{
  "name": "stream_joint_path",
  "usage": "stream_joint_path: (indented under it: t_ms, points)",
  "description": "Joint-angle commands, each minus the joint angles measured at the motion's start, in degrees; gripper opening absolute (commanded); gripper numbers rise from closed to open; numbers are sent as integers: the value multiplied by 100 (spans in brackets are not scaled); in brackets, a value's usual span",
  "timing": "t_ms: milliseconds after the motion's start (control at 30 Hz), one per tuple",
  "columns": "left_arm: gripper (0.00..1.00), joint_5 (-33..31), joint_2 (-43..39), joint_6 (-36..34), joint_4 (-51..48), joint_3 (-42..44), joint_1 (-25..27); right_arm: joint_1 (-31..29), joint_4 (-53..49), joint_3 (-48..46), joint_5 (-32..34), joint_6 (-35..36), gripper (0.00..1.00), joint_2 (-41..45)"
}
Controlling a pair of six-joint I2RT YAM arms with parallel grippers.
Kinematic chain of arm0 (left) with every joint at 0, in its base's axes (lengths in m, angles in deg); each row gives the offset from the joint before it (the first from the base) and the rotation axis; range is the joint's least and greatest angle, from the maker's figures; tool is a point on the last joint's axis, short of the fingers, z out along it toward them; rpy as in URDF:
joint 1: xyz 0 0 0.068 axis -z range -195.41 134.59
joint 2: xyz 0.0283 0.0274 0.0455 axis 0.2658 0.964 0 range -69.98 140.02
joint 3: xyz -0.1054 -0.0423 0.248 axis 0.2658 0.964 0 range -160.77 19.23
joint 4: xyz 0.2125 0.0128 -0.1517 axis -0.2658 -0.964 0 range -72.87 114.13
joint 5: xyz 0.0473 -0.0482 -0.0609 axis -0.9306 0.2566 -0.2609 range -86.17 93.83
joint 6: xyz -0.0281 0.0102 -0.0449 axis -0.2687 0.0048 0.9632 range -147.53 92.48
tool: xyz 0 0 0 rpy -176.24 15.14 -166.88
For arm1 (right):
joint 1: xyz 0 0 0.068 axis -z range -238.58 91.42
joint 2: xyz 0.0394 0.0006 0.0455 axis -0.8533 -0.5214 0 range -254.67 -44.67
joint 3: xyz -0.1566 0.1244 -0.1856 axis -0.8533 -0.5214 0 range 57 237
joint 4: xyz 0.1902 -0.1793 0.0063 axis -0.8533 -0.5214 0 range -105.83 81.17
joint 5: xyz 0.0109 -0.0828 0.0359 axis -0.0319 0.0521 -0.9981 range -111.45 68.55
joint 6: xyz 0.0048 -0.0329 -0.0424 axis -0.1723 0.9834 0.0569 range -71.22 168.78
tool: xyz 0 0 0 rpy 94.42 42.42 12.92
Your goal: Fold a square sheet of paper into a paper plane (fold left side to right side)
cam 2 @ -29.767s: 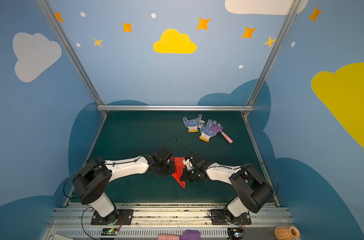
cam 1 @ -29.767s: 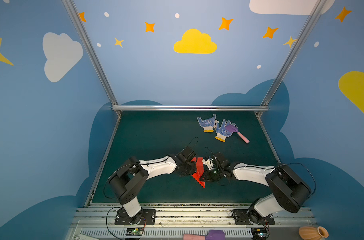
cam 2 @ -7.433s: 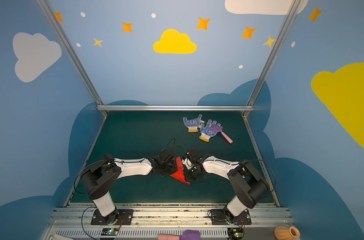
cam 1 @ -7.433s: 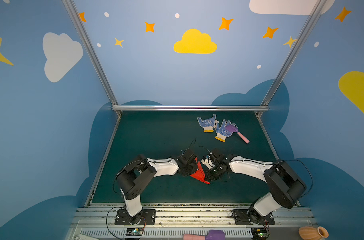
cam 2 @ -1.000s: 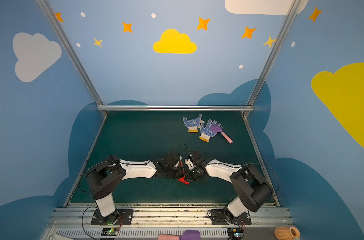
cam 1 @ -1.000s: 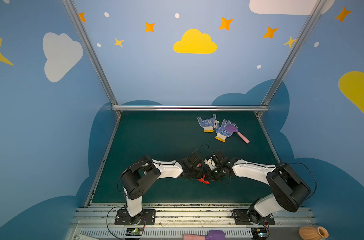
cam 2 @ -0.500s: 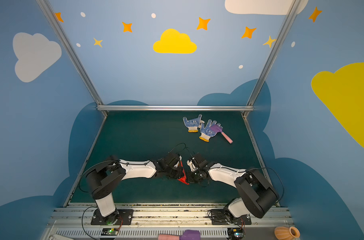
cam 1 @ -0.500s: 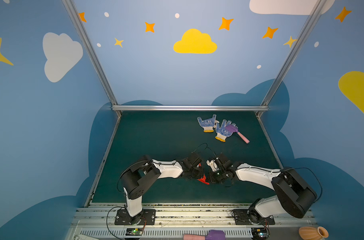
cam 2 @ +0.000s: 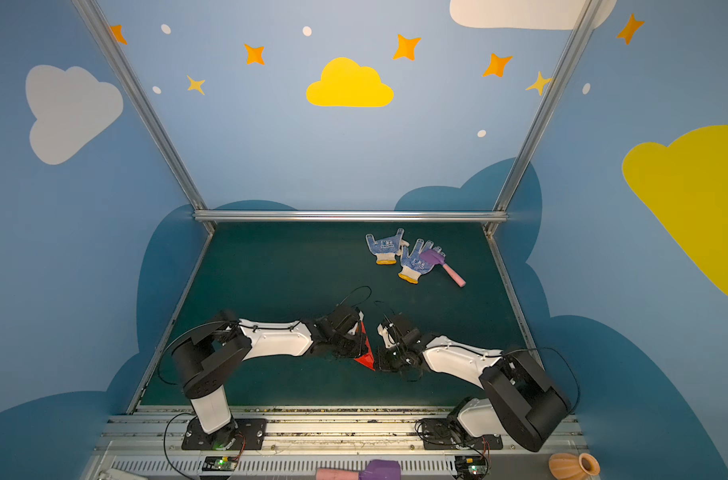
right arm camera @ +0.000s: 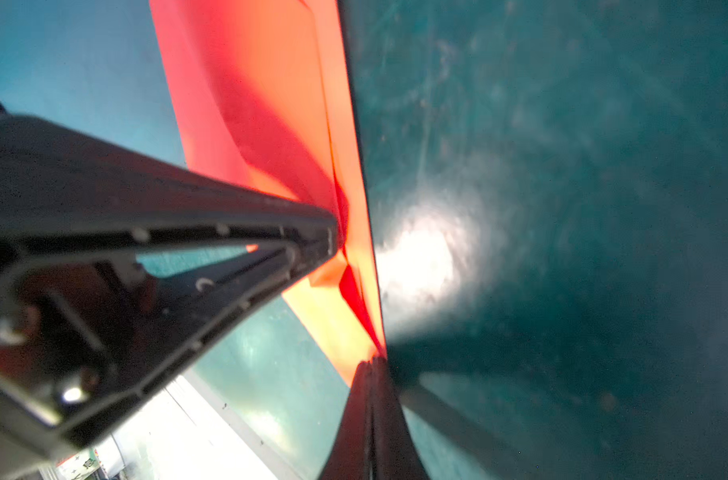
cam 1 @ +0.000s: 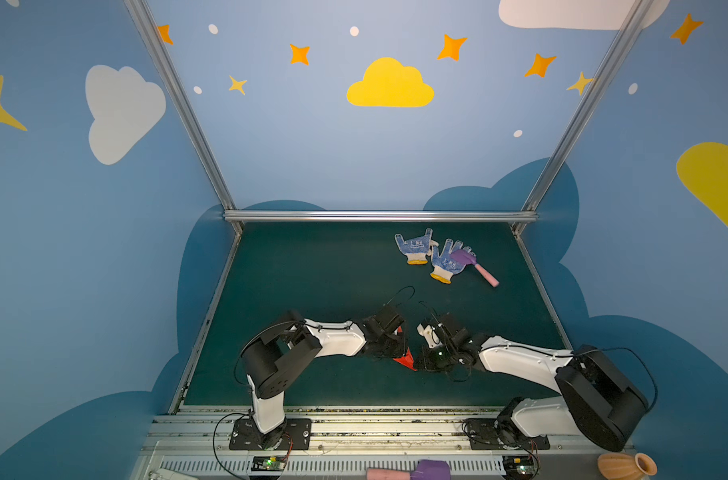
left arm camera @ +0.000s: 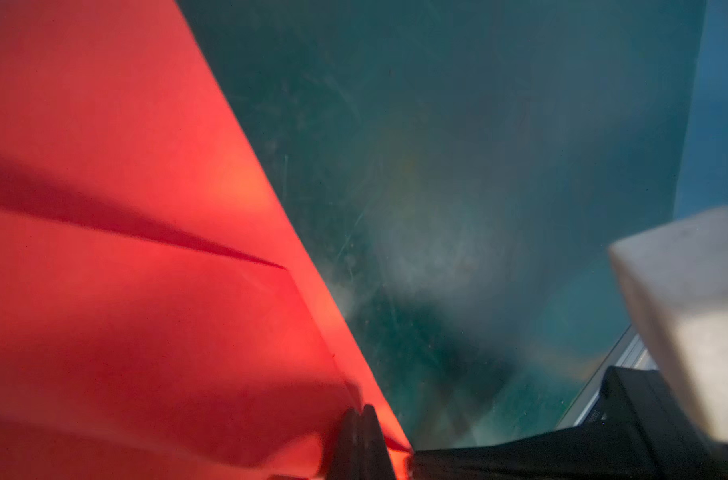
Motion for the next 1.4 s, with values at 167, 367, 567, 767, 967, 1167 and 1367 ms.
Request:
stream_joint_path:
  t_ms: [167, 367, 567, 767, 967, 1167, 1367]
  points:
    - [3, -264, 81, -60, -178, 182, -13, -153, -1276, -547, 342, -429, 0, 6]
    - [3, -301, 15, -28, -135, 272, -15, -153, -1568, -697, 470, -682, 0, 367]
    - [4, -358, -38, 68, 4, 425, -19, -15, -2348, -492, 653, -630, 0, 1327]
    - [4, -377, -60, 151, 98, 500, -13, 49, -2259, 56, 581, -408, 0, 1656]
    - [4, -545, -86, 287, 191, 579, -2, 11, -1755, 734, 230, -45, 0, 617]
    - [3, -586, -104, 303, 165, 578, 8, -30, -1303, 1165, 211, 20, 0, -129]
    - [4, -596, -138, 307, 156, 577, 13, -78, -1052, 1215, 94, 22, 0, -514]
